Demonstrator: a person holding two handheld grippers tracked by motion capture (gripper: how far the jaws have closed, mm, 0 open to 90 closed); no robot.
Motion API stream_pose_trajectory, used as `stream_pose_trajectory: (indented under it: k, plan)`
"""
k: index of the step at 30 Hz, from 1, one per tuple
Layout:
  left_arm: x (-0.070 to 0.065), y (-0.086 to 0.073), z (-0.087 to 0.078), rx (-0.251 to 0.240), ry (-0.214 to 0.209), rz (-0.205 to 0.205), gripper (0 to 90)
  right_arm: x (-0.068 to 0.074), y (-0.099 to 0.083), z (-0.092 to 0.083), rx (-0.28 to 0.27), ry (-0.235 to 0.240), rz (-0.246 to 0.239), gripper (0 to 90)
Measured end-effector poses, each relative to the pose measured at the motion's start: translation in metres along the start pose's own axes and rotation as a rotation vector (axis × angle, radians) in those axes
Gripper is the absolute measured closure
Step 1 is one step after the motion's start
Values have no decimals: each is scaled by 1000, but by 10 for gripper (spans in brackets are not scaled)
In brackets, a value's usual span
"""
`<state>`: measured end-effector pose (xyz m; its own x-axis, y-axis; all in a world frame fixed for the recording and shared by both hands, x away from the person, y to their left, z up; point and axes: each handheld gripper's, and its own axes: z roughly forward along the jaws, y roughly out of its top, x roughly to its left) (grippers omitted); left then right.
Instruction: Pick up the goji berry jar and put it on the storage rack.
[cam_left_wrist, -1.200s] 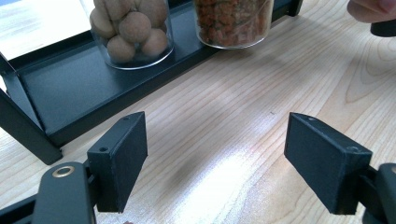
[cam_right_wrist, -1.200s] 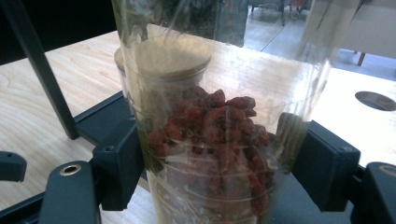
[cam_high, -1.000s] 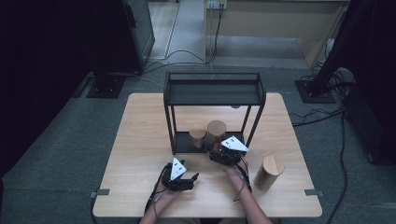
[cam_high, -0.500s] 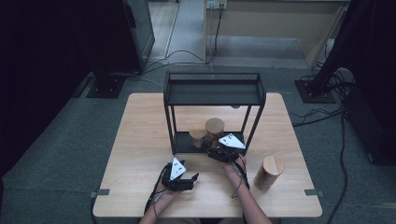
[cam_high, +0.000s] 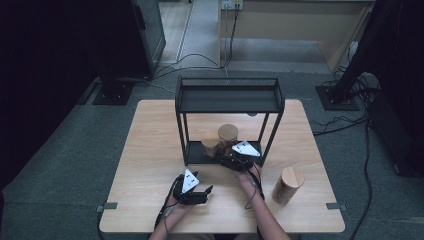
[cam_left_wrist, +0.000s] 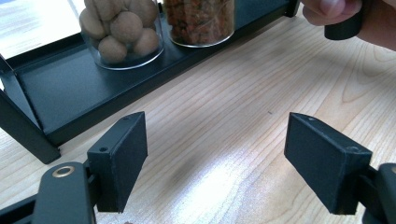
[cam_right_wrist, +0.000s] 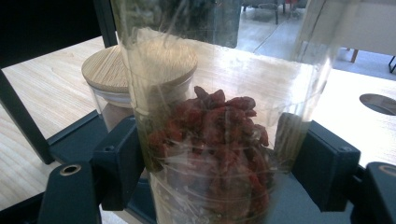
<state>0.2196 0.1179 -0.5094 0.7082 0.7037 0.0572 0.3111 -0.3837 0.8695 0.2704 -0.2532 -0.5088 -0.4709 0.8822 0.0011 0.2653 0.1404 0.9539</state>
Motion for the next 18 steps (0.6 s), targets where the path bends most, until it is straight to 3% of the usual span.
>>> stream_pose_trajectory:
  k: [18]
  plan:
    - [1,0,0,0,-4,-3,214,7,4,14,-2,-4,2,250]
